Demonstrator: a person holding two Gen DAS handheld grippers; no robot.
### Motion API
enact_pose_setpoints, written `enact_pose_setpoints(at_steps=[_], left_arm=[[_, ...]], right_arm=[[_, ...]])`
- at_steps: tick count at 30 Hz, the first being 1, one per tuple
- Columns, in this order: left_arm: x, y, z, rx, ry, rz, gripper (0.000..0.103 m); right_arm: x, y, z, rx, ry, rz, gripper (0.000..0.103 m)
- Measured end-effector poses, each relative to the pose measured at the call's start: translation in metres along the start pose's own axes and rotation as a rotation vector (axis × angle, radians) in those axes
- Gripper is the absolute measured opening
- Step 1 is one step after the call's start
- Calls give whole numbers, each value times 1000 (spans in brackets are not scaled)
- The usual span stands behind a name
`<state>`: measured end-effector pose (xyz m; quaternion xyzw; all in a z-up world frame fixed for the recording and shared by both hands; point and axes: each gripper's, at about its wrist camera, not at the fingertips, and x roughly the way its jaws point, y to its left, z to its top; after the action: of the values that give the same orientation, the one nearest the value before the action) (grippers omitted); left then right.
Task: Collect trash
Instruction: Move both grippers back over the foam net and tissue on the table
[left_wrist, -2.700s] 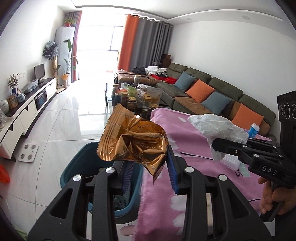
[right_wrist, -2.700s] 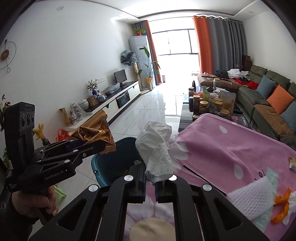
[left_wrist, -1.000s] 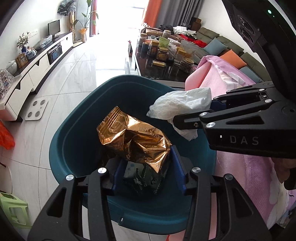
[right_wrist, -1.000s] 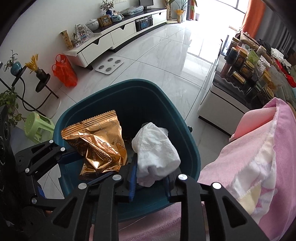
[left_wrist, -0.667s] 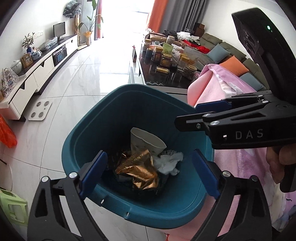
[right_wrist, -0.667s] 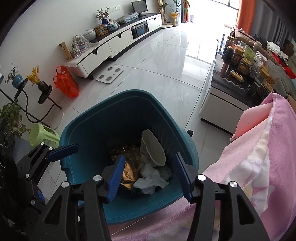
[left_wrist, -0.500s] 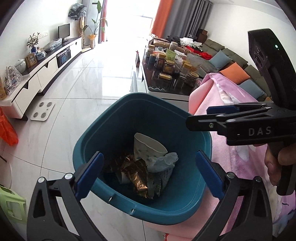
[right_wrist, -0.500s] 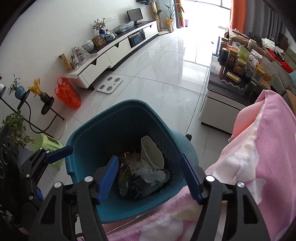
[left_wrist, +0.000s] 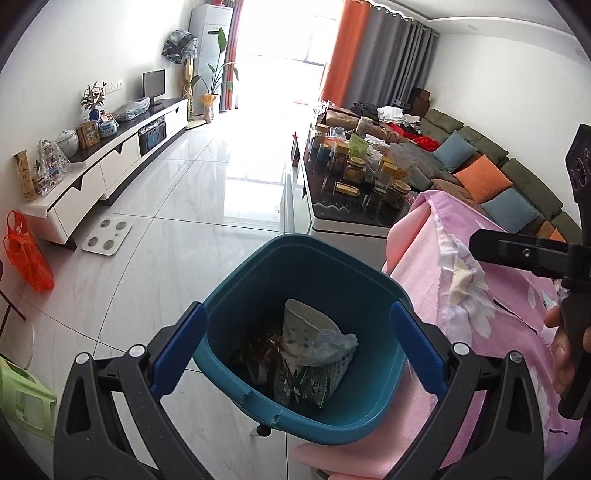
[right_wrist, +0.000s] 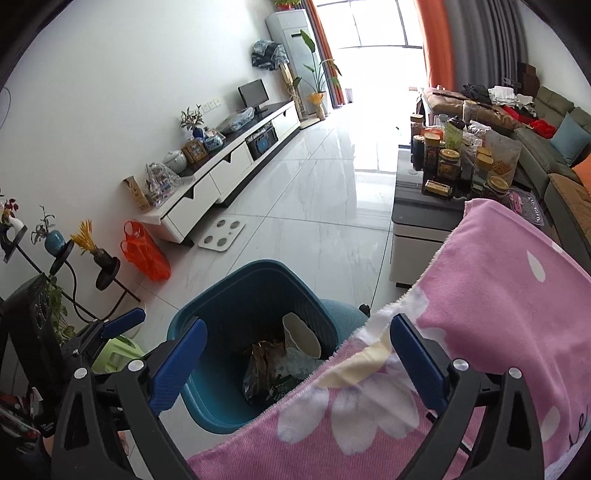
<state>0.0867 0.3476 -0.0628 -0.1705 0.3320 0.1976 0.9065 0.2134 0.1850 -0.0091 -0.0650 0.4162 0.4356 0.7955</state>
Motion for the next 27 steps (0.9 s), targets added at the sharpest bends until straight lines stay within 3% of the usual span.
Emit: enact_pose_setpoints(at_steps=[13, 27], left_arm=[[-48, -64, 11, 69, -117, -97, 97], [-75, -156, -2, 178, -164, -222, 97]], right_arm=[[-75, -27, -40, 9, -150, -143, 96], [-152, -59, -122, 137, -311, -291, 96]])
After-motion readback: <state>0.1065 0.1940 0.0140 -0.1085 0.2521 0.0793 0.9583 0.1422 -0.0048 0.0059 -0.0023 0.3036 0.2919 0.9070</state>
